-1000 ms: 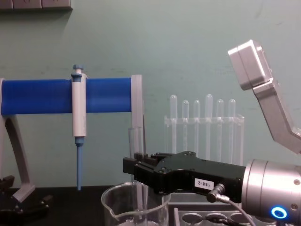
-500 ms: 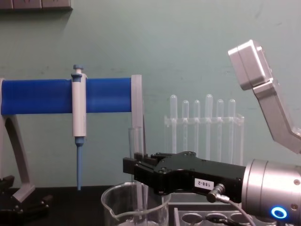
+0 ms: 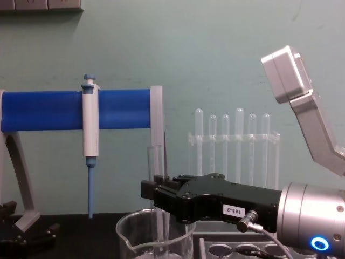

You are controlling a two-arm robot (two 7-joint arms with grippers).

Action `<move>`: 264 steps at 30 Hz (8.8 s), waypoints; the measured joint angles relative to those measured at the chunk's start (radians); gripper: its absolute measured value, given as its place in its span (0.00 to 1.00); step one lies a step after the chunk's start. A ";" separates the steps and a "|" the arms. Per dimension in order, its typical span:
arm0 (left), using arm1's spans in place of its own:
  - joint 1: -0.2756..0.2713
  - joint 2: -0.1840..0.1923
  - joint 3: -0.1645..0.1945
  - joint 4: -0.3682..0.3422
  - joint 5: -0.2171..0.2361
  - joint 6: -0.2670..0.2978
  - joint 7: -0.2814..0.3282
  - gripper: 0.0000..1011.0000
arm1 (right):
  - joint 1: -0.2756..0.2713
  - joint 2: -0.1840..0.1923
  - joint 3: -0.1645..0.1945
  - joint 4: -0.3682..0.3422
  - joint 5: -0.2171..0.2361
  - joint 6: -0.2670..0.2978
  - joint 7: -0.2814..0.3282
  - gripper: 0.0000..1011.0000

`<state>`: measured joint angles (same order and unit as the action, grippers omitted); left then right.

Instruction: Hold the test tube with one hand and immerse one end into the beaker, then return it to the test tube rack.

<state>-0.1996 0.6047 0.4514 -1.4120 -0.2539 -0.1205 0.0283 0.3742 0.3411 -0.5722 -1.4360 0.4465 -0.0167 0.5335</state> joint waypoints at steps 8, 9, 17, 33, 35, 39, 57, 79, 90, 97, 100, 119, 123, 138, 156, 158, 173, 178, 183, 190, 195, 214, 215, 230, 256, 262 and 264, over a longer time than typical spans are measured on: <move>0.000 0.000 0.000 0.000 0.000 0.000 0.000 0.99 | 0.000 0.000 0.000 0.000 0.000 0.000 0.000 0.22; 0.000 0.000 0.000 0.000 0.000 0.000 0.000 0.99 | 0.000 0.000 0.000 0.000 0.000 0.000 0.000 0.22; 0.000 0.000 0.000 0.000 0.000 0.000 0.000 0.99 | 0.000 0.000 0.000 0.000 0.000 0.000 0.000 0.22; 0.000 0.000 0.000 0.000 0.000 0.000 0.000 0.99 | 0.000 0.000 0.000 0.000 0.000 0.000 0.000 0.22; 0.000 0.000 0.000 0.000 0.000 0.000 0.000 0.99 | 0.000 0.000 0.000 0.000 0.000 0.000 0.000 0.22; 0.000 0.000 0.000 0.000 0.000 0.000 0.000 0.99 | 0.000 0.000 0.000 0.000 0.000 0.000 0.000 0.22; 0.000 0.000 0.000 0.000 0.000 0.000 0.000 0.99 | 0.000 0.000 0.000 0.000 0.000 0.000 0.000 0.22; 0.000 0.000 0.000 0.000 0.000 0.000 0.000 0.99 | 0.000 0.000 0.000 0.000 0.000 0.000 0.000 0.22; 0.000 0.000 0.000 0.000 0.000 0.000 0.000 0.99 | 0.000 0.000 0.000 0.000 0.000 0.000 0.000 0.22; 0.000 0.000 0.000 0.000 0.000 0.000 0.000 0.99 | 0.000 0.000 0.000 0.000 0.000 0.000 0.000 0.22; 0.000 0.000 0.000 0.000 0.000 0.000 0.000 0.99 | 0.000 0.000 0.000 0.000 0.000 0.000 0.000 0.22; 0.000 0.000 0.000 0.000 0.000 0.000 0.000 0.99 | 0.000 0.000 0.000 0.000 0.000 0.000 0.000 0.22; 0.000 0.000 0.000 0.000 0.000 0.000 0.000 0.99 | 0.000 0.000 0.000 0.000 0.000 0.000 0.000 0.22; 0.000 0.000 0.000 0.000 0.000 0.000 0.000 0.99 | 0.000 0.000 0.000 0.000 0.000 0.000 0.000 0.22; 0.000 0.000 0.000 0.000 0.000 0.000 0.000 0.99 | 0.000 0.000 0.000 0.000 0.000 0.000 0.000 0.22; 0.000 0.000 0.000 0.000 0.000 0.000 0.000 0.99 | 0.000 0.000 0.000 0.000 0.000 0.000 0.000 0.22; 0.000 0.000 0.000 0.000 0.000 0.000 0.000 0.99 | -0.002 0.001 0.005 -0.012 0.000 0.005 0.000 0.22; 0.000 0.000 0.000 0.000 0.000 0.000 0.000 0.99 | -0.001 0.014 0.018 -0.072 0.000 0.020 -0.002 0.22; 0.000 0.000 0.000 0.000 0.000 0.000 0.000 0.99 | 0.010 0.032 0.030 -0.142 0.007 0.062 -0.008 0.22; 0.000 0.000 0.000 0.000 0.000 0.000 0.000 0.99 | 0.026 0.079 0.073 -0.278 0.038 0.112 -0.030 0.22; 0.000 0.000 0.000 0.000 0.000 0.000 0.000 0.99 | 0.016 0.123 0.102 -0.356 0.047 0.143 -0.060 0.22; 0.000 0.000 0.000 0.000 0.000 0.000 0.000 0.99 | -0.124 0.225 0.156 -0.373 0.043 0.168 -0.118 0.22; 0.000 0.000 0.000 0.000 0.000 0.000 0.000 0.99 | -0.128 0.225 0.156 -0.367 0.038 0.168 -0.119 0.22; 0.000 0.000 0.000 0.000 0.000 0.000 0.000 0.99 | -0.126 0.204 0.145 -0.300 -0.003 0.149 -0.102 0.22; 0.000 0.000 0.000 0.000 0.000 0.000 0.000 0.99 | -0.160 0.172 0.143 -0.195 -0.060 0.071 -0.069 0.22; 0.000 0.000 0.000 0.000 0.000 0.000 0.000 0.99 | -0.145 0.178 0.128 -0.184 -0.090 0.093 -0.056 0.23; 0.000 0.000 0.000 0.000 0.000 0.000 0.000 0.99 | -0.142 0.179 0.126 -0.183 -0.095 0.099 -0.055 0.27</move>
<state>-0.1995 0.6047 0.4514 -1.4120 -0.2539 -0.1205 0.0283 0.2321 0.5202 -0.4462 -1.6192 0.3519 0.0824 0.4787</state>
